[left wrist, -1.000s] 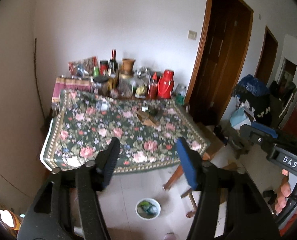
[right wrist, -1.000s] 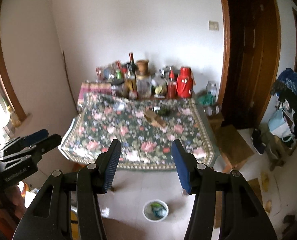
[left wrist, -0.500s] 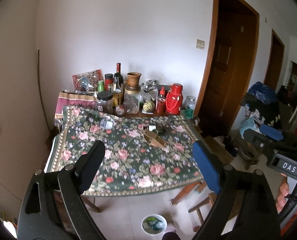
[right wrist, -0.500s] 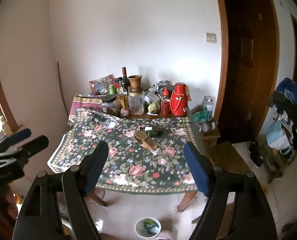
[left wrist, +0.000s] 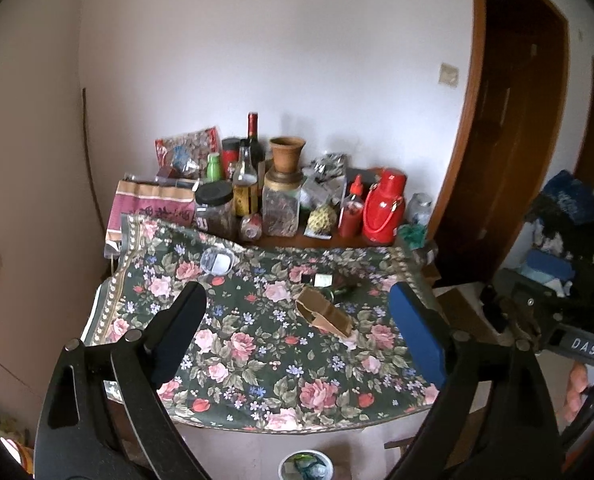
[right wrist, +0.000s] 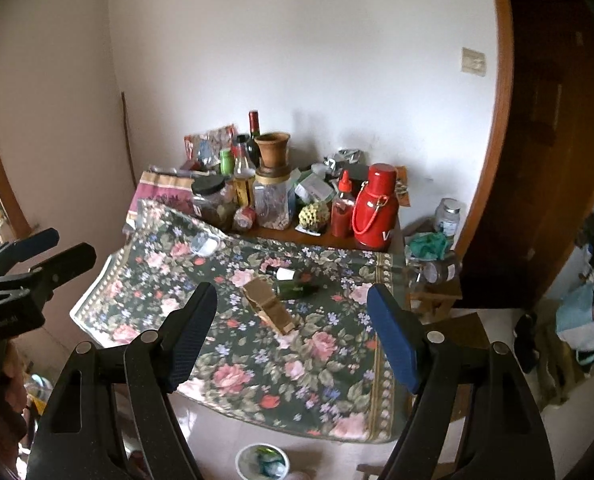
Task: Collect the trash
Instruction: 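Raise both open tools back toward the tablecloth items, then grasp the brown cardboard tag with the right tool while the left tool grasps the green bottle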
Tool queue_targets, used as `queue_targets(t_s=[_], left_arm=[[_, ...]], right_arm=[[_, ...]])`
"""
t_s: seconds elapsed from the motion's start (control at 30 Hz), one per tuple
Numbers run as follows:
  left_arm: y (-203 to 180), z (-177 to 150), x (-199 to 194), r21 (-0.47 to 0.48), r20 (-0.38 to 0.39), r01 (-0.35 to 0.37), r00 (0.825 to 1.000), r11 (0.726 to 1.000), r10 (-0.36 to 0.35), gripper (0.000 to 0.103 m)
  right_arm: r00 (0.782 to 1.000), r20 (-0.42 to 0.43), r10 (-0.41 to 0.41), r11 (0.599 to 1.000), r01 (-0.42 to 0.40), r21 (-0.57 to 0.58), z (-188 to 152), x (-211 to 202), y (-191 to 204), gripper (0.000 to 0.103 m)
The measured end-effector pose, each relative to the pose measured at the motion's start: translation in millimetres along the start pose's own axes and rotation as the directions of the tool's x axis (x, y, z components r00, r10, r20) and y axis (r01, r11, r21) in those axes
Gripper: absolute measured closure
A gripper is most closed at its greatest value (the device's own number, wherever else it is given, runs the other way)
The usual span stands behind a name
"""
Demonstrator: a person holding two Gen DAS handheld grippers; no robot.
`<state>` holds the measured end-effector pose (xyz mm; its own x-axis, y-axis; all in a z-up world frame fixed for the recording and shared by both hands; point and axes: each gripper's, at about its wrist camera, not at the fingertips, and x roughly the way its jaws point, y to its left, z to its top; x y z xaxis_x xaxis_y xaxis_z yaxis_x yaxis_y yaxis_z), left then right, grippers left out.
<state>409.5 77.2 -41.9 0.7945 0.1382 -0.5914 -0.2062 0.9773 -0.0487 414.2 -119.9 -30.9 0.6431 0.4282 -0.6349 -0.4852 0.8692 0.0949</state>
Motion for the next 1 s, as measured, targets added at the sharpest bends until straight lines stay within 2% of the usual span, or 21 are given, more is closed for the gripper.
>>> queue_targets(t_s=[0.3, 0.5, 0.67, 0.83, 1.0], left_arm=[[-4.7, 11.3, 63.9, -0.010, -0.074, -0.012, 0.997, 1.000, 0.011, 0.010], [15.2, 23.7, 105.7, 0.020, -0.105, -0.020, 0.994, 1.000, 0.022, 0.010], [48.4, 40.2, 142.7, 0.055, -0.123, 0.010, 0.992, 0.998, -0.003, 0.010], [80.8, 47.8, 187.9, 0.059, -0.182, 0.034, 0.983, 0.998, -0.023, 0.010], [101.7, 35.0, 238.3, 0.028, -0.279, 0.069, 0.959, 0.997, -0.058, 0.010]], right_arm=[[0.993, -0.110, 0.049, 0.999, -0.051, -0.018, 4.7, 66.3, -14.2, 0.028], [0.981, -0.187, 0.054, 0.998, -0.056, -0.001, 4.1, 121.2, -8.9, 0.028], [0.963, -0.266, 0.050, 0.999, -0.051, 0.002, 0.9, 176.2, 4.2, 0.028], [0.920, -0.387, 0.059, 0.998, -0.063, 0.001, -13.3, 239.9, 18.3, 0.028], [0.840, -0.529, 0.120, 0.992, -0.119, 0.037, -38.5, 301.6, 24.1, 0.029]])
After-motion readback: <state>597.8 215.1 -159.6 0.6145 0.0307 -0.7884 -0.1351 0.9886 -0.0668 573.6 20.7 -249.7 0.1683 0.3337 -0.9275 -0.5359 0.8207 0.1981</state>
